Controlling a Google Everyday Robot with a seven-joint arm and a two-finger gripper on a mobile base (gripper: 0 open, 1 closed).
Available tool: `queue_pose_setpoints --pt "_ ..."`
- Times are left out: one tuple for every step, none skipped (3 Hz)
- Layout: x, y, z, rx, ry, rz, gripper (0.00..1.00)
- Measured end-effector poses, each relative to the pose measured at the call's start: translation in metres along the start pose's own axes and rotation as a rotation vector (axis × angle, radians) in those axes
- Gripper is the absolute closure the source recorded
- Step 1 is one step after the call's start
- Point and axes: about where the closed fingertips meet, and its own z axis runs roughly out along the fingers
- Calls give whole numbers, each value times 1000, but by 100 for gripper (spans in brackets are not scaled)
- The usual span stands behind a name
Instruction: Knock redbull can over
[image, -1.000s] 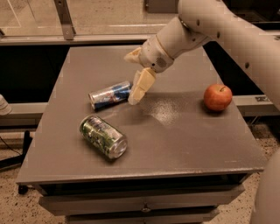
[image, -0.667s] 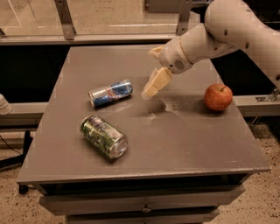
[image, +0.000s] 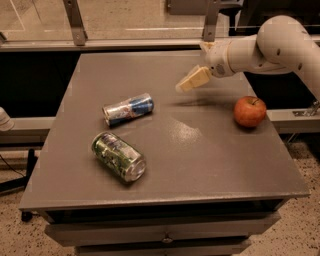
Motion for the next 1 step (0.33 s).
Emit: queue_pose_setpoints --pt "-2 -5 3 17 -7 0 0"
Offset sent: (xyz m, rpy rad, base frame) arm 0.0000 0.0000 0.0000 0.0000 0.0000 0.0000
